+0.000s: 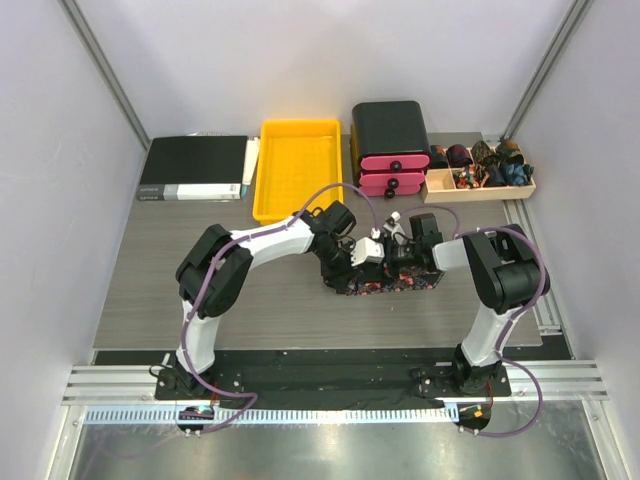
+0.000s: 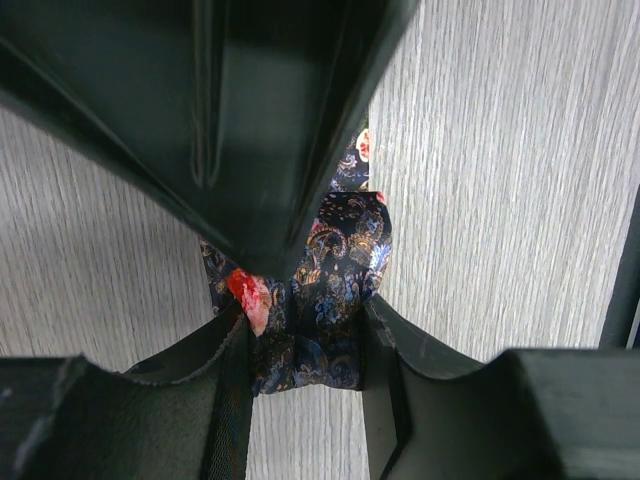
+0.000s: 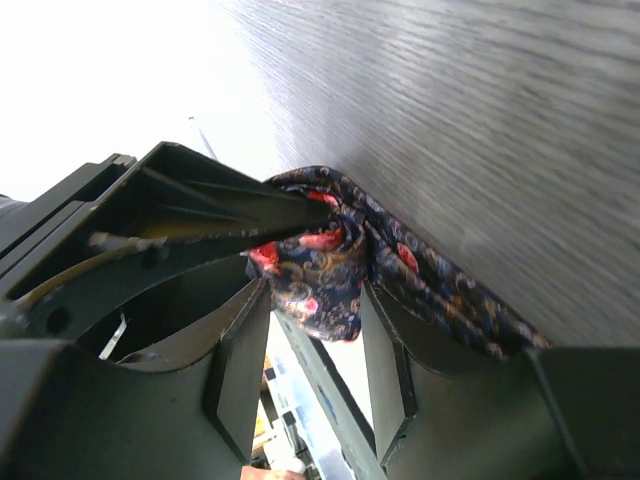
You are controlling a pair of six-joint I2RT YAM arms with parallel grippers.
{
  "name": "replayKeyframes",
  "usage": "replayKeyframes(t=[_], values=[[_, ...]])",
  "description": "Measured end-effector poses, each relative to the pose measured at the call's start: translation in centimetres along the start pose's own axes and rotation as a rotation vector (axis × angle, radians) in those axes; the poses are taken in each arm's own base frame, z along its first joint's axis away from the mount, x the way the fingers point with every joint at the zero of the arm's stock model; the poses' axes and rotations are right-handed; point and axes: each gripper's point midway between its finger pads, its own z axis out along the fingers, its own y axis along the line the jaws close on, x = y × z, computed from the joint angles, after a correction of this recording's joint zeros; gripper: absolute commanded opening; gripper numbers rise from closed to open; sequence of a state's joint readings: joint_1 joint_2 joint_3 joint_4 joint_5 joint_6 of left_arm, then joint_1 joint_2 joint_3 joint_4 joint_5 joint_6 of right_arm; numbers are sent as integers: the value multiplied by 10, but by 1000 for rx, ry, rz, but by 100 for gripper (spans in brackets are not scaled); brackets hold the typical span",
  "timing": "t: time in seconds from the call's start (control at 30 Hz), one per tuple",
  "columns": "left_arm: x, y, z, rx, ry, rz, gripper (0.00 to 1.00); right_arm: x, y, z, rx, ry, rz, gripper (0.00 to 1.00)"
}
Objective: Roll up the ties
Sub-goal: Roll the tie at the center of the board.
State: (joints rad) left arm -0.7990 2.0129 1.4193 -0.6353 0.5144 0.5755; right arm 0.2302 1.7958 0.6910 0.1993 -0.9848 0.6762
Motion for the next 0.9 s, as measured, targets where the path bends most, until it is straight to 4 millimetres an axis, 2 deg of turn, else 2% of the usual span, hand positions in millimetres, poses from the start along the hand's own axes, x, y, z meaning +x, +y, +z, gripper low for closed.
replayKeyframes(t=[0.07,0.17,0.2,0.27,0.3,0.37,0.57,0.63,0.67,0.9], values=[[0,0,0,-2,2,-7,36,1,0,4,-3,5,4,43],[0,1,0,-7,3,-22,38,3,-2,10,-6,11,9,31],[0,1,0,-8,3,-26,38,3,-3,11,-9,14,12,19],[0,1,0,-10,4,-33,40,3,-3,13,-20,21,22,10],[1,1,0,-13,5,-38,41,3,-2,13,-29,25,24,1],[1,2,0,-16,6,-43,44,3,-1,13,-37,28,18,1],[2,2,0,-28,-2,-57,78,4,-5,13,-29,32,2,1],[3,1,-2,-29,-22,-68,82,3,-9,12,-26,33,1,1],[4,0,-4,-30,-36,-74,88,2,-11,12,-24,34,2,1],[24,1,-20,-76,-126,-153,94,1,-25,8,-16,42,19,1]])
